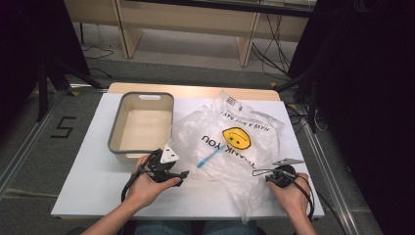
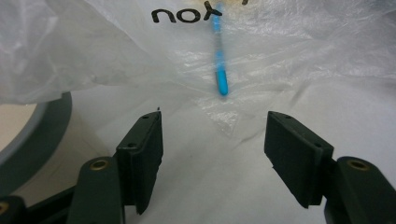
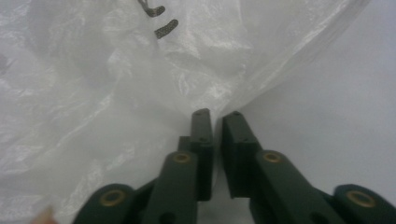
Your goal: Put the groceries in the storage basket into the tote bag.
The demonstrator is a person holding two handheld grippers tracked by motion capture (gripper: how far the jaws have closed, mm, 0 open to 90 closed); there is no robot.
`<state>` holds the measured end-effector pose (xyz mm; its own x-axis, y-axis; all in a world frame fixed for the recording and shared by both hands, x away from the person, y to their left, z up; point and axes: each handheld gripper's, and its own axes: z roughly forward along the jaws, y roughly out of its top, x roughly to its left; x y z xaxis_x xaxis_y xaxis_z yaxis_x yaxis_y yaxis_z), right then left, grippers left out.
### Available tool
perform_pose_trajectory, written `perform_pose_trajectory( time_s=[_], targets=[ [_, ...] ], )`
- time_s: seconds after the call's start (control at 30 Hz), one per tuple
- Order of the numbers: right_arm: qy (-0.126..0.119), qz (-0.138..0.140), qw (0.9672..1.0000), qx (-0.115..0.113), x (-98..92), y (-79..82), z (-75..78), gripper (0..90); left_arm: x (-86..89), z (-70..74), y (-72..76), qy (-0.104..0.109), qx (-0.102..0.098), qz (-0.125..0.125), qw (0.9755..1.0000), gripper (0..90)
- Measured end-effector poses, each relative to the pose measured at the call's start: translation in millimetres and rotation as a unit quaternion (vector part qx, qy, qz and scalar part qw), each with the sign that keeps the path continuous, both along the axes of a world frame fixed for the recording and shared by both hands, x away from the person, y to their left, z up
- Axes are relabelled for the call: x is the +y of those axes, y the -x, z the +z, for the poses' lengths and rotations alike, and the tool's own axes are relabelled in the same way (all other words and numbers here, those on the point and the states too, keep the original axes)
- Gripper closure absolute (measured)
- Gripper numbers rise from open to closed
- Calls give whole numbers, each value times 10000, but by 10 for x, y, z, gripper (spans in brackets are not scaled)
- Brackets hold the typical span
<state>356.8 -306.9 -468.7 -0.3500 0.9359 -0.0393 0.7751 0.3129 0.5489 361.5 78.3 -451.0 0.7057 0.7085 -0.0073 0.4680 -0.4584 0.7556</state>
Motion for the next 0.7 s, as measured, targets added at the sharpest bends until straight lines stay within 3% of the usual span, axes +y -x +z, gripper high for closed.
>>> perform_pose_trajectory(
  time_s=[0.13, 0.33, 0.7],
  targets=[
    [56, 107, 9999, -18, 1, -12, 4, 900, 12, 4, -4, 3, -19, 30, 10000, 373],
    [116, 13, 9999, -89, -120, -17, 30, 900, 22, -1, -10, 27, 0, 94, 10000, 384],
    [396, -265, 9971, -585, -405, -97, 87, 900, 14, 81, 55, -98, -221, 211, 9995, 443]
  ],
)
